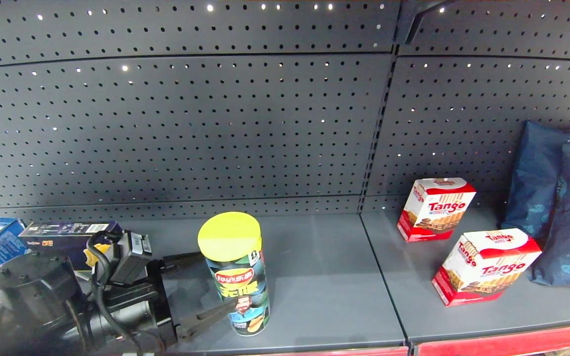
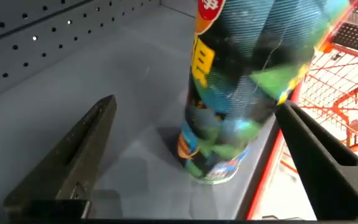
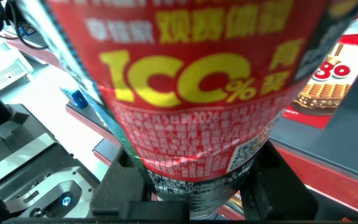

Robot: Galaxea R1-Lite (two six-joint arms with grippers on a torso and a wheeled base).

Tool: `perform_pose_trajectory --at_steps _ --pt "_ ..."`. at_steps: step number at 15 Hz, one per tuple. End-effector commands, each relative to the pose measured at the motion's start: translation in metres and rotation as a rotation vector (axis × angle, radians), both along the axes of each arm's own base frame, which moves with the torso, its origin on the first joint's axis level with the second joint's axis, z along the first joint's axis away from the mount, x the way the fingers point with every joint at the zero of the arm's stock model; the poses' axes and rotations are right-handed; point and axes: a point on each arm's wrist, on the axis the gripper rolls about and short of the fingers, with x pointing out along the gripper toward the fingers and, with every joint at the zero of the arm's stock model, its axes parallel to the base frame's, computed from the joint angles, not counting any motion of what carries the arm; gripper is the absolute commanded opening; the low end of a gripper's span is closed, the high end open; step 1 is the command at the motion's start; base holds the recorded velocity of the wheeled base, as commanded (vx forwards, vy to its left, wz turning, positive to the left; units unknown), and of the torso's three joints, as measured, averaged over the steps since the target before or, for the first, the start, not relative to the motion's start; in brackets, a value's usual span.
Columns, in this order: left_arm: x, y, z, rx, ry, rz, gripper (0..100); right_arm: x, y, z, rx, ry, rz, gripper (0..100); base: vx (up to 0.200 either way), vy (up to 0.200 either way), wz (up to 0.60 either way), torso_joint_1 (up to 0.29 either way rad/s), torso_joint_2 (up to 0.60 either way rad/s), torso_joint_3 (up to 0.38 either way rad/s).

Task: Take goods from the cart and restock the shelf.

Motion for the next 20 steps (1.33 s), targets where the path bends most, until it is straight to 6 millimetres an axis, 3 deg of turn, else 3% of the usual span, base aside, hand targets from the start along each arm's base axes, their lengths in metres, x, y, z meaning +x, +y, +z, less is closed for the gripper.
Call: perform_pose_trajectory --at_steps 1,7,10,20 --pt "0.002 0.0 -0.002 0.002 0.008 0.002 100 0.0 0.0 0.0 -0.001 0.0 0.003 0 0.0 0.0 0.0 0.0 0.0 0.0" --pt "0.0 -0.002 0.0 0.0 -0.001 -0.015 100 0.0 0.0 -0.001 -0.001 0.004 0.002 0 0.0 0.0 0.0 0.0 0.0 0.0" --pt "-0.014 0.002 0.027 -0.034 -0.114 -0.009 100 0.0 0.0 -0.002 -0.002 0.007 0.003 0 0.0 0.0 0.0 0.0 0.0 0.0" --pt "-0.053 0.018 0.078 -0.134 -0.313 0.031 100 -0.001 0.0 0.002 0.006 -0.008 0.002 0 0.0 0.0 0.0 0.0 0.0 0.0"
